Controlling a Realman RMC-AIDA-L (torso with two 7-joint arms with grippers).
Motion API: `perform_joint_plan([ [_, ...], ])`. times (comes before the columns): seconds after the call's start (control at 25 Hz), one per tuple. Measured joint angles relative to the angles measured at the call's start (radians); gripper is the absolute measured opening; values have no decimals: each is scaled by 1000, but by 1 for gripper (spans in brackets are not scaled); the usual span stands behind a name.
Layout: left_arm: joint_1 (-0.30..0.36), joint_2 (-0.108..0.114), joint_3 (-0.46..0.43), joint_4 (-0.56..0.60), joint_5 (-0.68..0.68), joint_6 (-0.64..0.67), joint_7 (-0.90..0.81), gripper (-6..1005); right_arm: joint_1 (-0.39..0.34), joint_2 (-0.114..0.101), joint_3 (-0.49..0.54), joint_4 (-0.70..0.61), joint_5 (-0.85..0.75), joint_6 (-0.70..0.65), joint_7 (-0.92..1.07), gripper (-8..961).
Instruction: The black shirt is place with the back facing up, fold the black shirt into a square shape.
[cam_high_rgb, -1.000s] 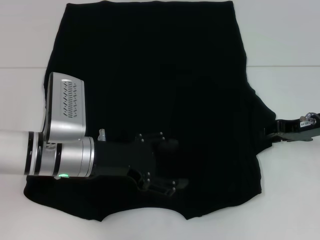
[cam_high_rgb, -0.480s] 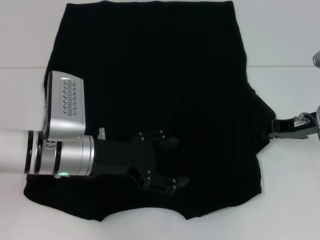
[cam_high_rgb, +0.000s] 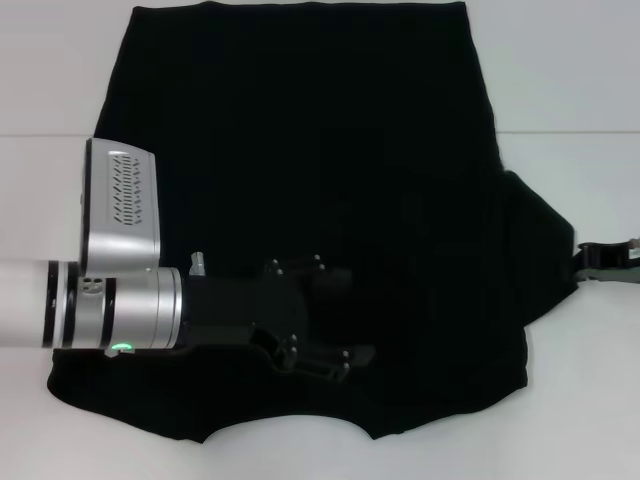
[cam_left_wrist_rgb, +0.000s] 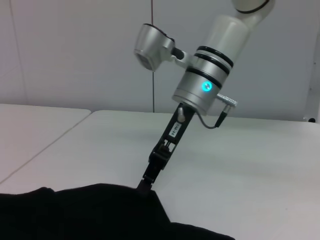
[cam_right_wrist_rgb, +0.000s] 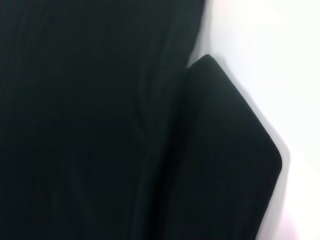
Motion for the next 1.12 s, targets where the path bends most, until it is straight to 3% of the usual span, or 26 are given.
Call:
perform_joint_plan([
  [0.56, 7, 0, -1, 1, -1, 2, -11, 910, -98, 20, 76, -107, 3, -78, -32, 6],
  [1.12, 5, 0, -1, -5, -1, 5, -21, 903, -122, -17, 155, -154, 3, -116, -65, 23],
])
